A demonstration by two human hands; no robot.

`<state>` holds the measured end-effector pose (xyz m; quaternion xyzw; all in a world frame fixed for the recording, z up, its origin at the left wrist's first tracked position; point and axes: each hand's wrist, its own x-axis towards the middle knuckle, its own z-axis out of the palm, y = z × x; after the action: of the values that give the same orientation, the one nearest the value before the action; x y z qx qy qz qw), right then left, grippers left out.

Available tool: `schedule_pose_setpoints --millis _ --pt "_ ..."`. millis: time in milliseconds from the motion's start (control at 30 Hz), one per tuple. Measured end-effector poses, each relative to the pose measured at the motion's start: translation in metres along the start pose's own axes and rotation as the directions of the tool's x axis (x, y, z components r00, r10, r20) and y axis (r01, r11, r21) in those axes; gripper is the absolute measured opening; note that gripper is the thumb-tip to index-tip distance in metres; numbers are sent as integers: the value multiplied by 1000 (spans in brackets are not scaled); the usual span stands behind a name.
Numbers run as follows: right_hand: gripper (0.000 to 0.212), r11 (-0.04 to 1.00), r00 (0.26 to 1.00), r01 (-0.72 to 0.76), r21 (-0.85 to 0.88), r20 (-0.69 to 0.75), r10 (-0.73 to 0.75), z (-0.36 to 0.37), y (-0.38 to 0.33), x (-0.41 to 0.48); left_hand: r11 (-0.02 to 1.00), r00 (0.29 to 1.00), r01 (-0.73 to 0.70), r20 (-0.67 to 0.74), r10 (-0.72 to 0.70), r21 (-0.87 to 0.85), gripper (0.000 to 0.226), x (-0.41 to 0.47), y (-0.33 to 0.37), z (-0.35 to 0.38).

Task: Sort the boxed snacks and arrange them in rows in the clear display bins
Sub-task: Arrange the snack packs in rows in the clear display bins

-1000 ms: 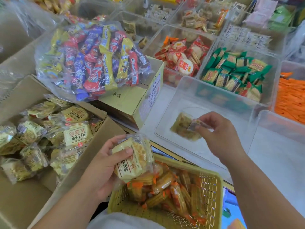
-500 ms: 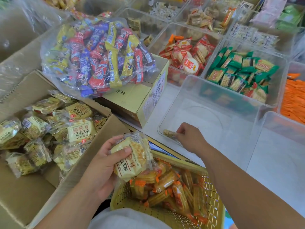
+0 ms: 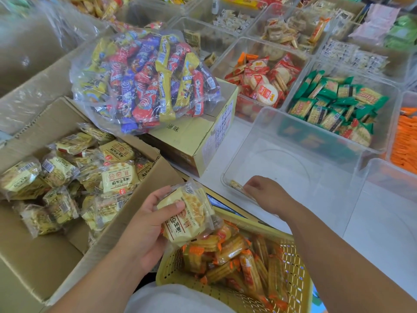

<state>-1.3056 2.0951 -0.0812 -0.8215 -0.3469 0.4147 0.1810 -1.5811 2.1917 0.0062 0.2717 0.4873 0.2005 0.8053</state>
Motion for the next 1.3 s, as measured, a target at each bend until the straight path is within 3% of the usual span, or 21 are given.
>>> schedule_pose_setpoints --millis 100,167,267,367,433,567,700,867,1067,1200,1300 --pt "21 995 984 95 -18 -148 -97 -2 -14 -19 1000 1000 -3 -2 3 -2 68 -1 1 3" --pt "15 965 952 221 143 -247 -182 -3 -34 -43 1000 1000 -4 -6 5 7 71 -2 2 5" --pt "27 831 913 404 383 -227 -339 5 -67 -89 1000 999 -12 -32 12 6 74 -3 1 10" --pt "52 800 842 539 262 -147 -519 26 -85 -120 1000 997 -30 -71 30 -1 69 -5 -2 16" --pt "66 815 825 564 130 -128 -550 39 -90 -126 1000 997 -28 -77 27 -12 57 -5 -3 17" --pt "86 849 832 528 13 -209 -514 51 -90 -125 990 1000 -4 13 6 -141 38 -4 -3 16" --pt "100 866 847 500 -4 -210 -489 54 -86 -123 995 999 -39 25 41 -88 37 -3 -9 16" --pt "79 851 829 523 -39 -208 -519 54 -83 -123 994 997 6 72 2 -107 44 -3 -12 14" --pt "52 862 890 449 235 -201 -409 28 -70 -114 998 998 14 -59 -18 -66 32 1 -12 13" --pt "42 825 946 256 503 -306 -107 -12 -42 -76 993 995 28 -96 -39 -118 32 5 -11 6" --pt "30 826 975 74 559 -215 59 -33 -6 -29 992 994 37 -97 -48 -119 33 5 -10 2"
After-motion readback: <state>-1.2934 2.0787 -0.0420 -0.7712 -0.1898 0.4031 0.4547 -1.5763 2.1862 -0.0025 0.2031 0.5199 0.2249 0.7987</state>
